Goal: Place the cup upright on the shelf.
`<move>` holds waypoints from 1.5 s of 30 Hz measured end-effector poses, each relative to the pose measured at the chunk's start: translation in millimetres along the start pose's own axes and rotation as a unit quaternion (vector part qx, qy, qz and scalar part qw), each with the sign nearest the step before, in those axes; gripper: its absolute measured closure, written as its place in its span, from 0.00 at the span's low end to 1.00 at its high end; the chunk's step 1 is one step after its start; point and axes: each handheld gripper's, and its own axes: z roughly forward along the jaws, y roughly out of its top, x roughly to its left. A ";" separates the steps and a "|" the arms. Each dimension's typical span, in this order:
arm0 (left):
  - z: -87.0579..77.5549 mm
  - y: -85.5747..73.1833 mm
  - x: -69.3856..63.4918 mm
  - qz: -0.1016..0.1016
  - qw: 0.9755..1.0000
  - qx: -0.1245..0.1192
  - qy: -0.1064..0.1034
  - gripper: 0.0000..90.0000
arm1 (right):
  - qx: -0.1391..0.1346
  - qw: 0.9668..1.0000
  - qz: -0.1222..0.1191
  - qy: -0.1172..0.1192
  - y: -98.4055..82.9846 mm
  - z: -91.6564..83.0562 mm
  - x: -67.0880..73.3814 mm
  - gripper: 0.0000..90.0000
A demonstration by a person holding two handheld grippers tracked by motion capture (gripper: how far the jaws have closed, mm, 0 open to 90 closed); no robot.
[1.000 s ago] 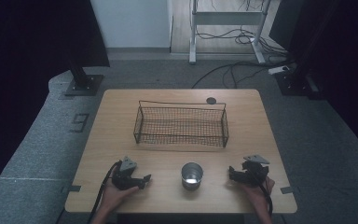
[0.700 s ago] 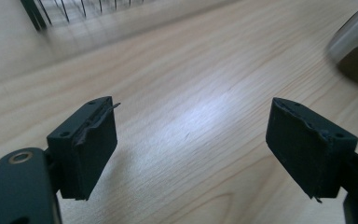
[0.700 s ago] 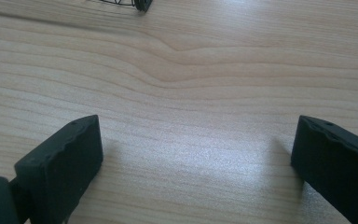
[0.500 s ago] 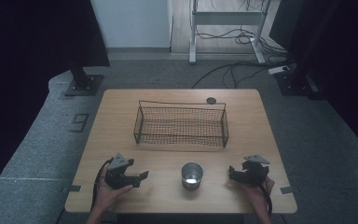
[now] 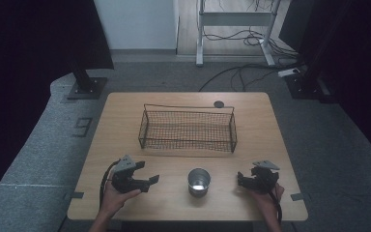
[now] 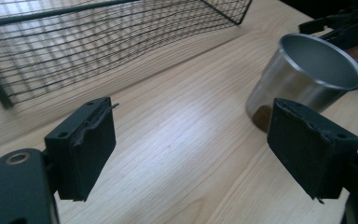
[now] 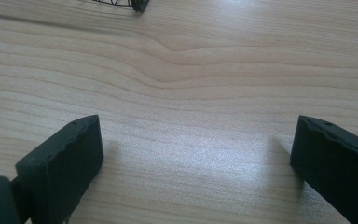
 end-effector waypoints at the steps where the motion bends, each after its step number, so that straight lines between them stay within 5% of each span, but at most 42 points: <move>1: 0.9 0.7 -1.3 0.000 1.000 -0.001 -0.001 0.17 | 0.000 1.000 0.001 0.000 0.0 0.0 0.1 0.03; 23: 19.9 21.3 -31.2 0.025 0.999 0.003 -0.033 0.16 | 0.000 1.000 0.000 0.000 0.0 -0.1 0.0 0.03; 45: 56.1 31.9 -68.1 0.049 0.996 0.035 -0.063 0.13 | 0.000 1.000 0.001 0.000 0.0 0.0 0.0 0.03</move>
